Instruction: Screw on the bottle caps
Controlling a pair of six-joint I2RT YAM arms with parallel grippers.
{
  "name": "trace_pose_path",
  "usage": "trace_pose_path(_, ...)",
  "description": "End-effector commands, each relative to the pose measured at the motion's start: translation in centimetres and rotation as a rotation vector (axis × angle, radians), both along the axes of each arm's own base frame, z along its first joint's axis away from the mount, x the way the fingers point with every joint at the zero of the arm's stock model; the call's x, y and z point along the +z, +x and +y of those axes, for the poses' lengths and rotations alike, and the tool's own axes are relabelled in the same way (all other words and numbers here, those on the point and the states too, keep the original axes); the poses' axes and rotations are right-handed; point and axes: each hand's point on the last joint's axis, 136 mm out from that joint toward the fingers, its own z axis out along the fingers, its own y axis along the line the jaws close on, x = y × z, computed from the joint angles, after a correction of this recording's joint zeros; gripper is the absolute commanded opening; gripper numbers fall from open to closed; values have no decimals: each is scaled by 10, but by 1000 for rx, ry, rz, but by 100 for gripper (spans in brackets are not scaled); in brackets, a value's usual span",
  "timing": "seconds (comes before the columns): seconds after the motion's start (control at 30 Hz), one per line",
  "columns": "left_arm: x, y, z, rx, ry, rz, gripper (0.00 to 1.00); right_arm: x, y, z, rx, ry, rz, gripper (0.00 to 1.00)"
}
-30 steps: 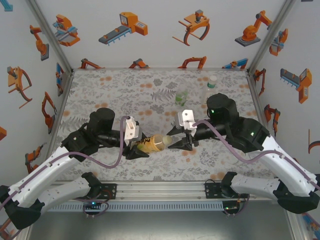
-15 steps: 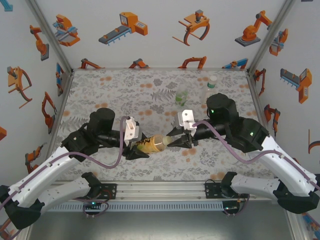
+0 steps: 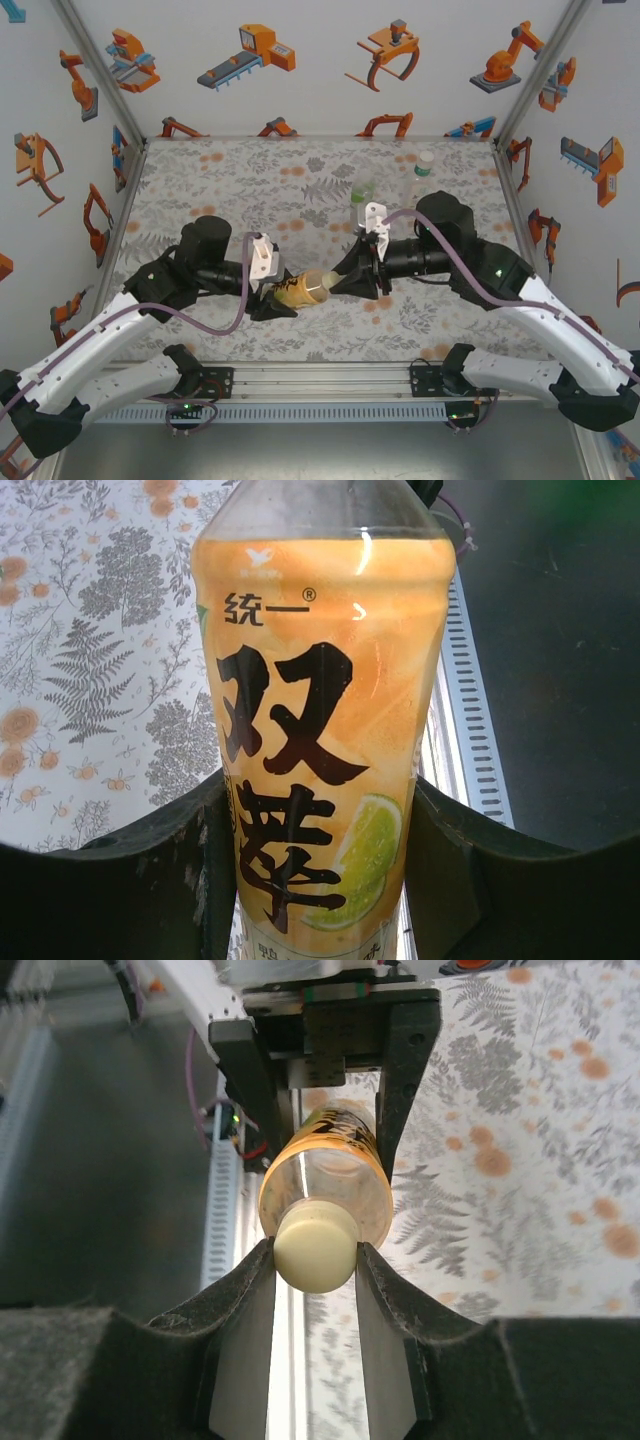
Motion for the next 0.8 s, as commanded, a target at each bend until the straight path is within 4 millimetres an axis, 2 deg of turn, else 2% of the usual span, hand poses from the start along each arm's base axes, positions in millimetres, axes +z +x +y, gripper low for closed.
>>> trace_pose_path(0.0,9,1,-5,-18,-39,-36,0,13,20,4,-167,101,256,0)
trace_pose_path(0.2,8,4,-6,-9,-32,-40,0,-5,57,-12,-499,83,564,0)
trace_pose_path(0.37,4,11,-5,31,-8,-49,0,-31,69,-24,-719,13,859,0)
trace_pose_path(0.47,1,14,-4,49,7,-51,0,-34,70,-22,-751,2,958,0)
trace_pose_path(0.57,0,14,-4,50,10,-51,0,-33,72,-18,-765,14,988,0)
trace_pose_path(0.67,0,17,-4,64,15,-55,0,-27,71,-16,-728,4,916,1)
trace_pose_path(0.77,-2,25,-3,113,34,-65,1,-28,72,-23,-755,-15,885,17)
